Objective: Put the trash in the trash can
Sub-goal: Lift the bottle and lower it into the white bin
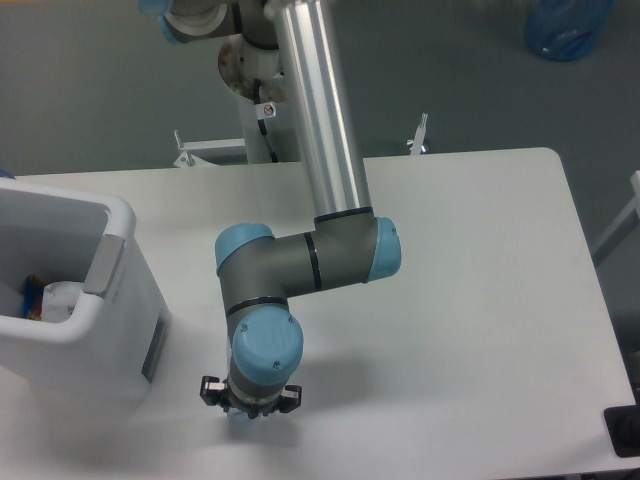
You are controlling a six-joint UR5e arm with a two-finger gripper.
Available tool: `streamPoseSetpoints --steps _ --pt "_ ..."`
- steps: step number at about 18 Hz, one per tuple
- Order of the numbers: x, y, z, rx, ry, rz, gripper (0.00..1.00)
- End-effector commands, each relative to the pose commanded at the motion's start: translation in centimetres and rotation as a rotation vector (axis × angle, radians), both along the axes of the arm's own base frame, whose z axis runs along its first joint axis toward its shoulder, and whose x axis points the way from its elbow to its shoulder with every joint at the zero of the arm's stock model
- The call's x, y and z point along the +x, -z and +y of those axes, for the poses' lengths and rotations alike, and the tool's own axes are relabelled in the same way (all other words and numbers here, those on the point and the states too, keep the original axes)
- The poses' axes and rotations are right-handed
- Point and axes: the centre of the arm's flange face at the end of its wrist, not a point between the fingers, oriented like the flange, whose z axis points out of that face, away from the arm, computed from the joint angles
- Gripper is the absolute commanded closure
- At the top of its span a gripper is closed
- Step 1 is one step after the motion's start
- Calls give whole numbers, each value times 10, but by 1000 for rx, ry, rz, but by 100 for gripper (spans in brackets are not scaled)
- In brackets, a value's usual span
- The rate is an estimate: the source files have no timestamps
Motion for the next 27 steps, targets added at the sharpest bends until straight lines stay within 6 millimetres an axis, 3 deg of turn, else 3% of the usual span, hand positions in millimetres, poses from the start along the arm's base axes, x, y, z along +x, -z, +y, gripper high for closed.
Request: streamPoseSetpoints --steps 2,9,13,19,24,27 --pt "-2 -16 -3 18 -3 12 72" --pt "-24 -151 -37 278 -44 4 72" --pt "-28 -209 -42 447 -26 31 72" --pt "-8 -296 -45 724 59 100 72" --pt "11 -384 -57 936 143 107 72" --pt "26 -403 -64 988 180 77 72"
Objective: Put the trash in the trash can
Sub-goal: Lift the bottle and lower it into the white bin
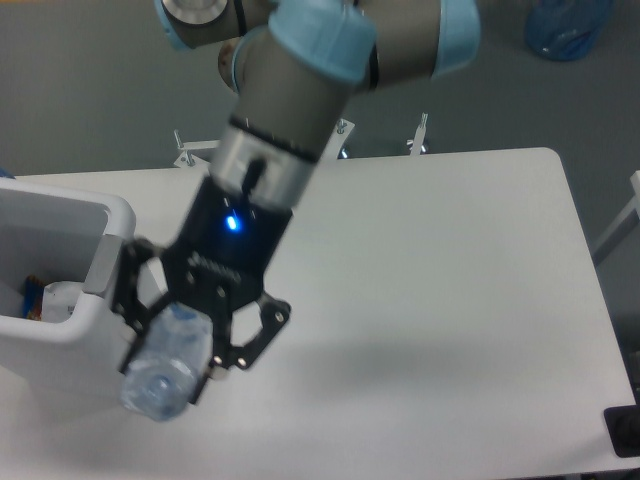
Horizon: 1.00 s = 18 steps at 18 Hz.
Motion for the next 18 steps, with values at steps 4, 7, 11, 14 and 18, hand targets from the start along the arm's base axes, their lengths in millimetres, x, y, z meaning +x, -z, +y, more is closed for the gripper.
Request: streamPoseSetpoints --steps 4,7,11,14,18 --pt "24 -14 -4 46 78 -31 72" --pt "66 -5 10 30 142 -44 72" --pt "101 10 16 11 205 -40 70" --pt "134 33 25 -26 249 -43 66" --pt "140 62 28 -33 316 22 16"
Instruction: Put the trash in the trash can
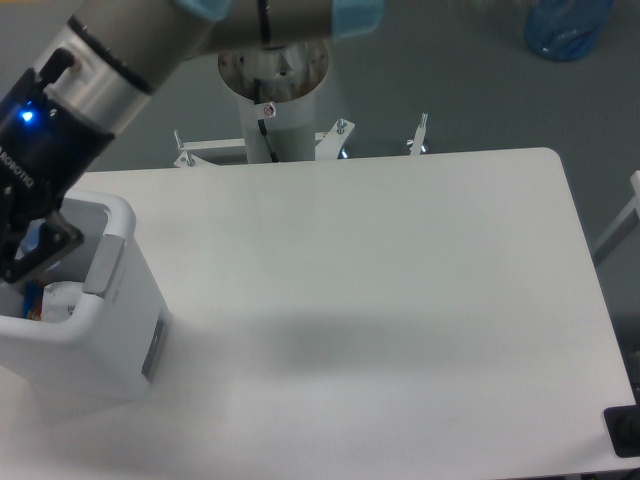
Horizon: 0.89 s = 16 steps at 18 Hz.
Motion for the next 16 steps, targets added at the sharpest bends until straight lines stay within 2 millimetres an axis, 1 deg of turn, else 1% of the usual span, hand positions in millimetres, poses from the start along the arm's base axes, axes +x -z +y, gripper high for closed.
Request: streamPoseSetpoints --steps 1,2,4,7,8,9,10,12,14,15,16 --pt "1 4 -1 -5 2 -2 11" --pt "1 7 -2 -10 3 -3 0" --pt "2 7 -3 -10 4 -2 0" --pt "6 1 -9 -3 4 2 0" --pt "2 4 -10 -8 -1 0 0" --pt "-10 4 -13 -11 -21 -2 0" --pt "-37 8 -21 -17 -65 -5 0" --pt "-90 23 -39 -44 -155 -16 0" --pt "-152 42 -69 -75 -265 -26 0" --pt "-178 50 -83 -88 -310 -32 0" --pt "-196 59 -94 -100 -336 -27 0"
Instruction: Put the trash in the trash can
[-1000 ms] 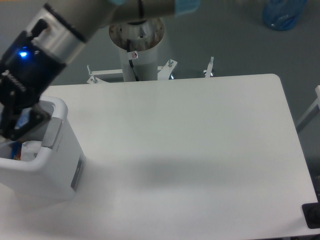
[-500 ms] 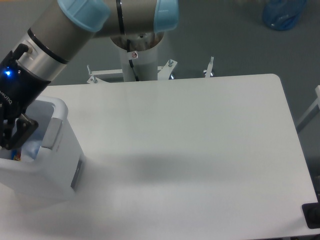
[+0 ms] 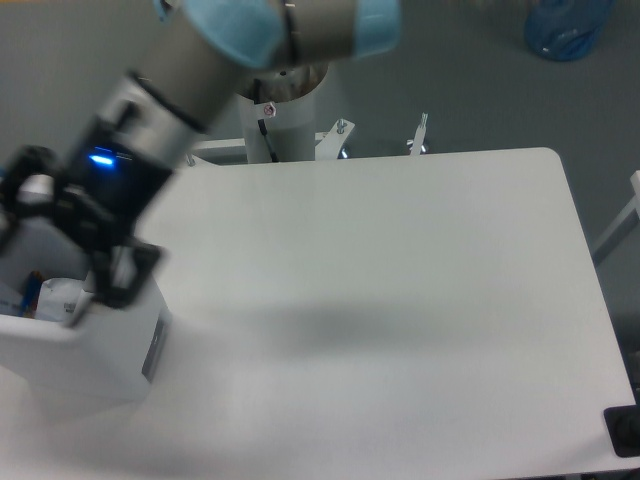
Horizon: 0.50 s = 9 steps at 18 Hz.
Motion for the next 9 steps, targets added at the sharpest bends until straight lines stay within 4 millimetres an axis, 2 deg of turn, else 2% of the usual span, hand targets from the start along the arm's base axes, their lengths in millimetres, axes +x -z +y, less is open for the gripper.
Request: streamPoseSetpoints --steps 2,3,6,9 --pt "-41 26 -24 -51 -51 49 0" --pt "-54 37 -35 -90 -71 88 0" --pt "-81 83 -46 -314 -172 192 0" --pt "-105 107 -58 -535 -269 308 0"
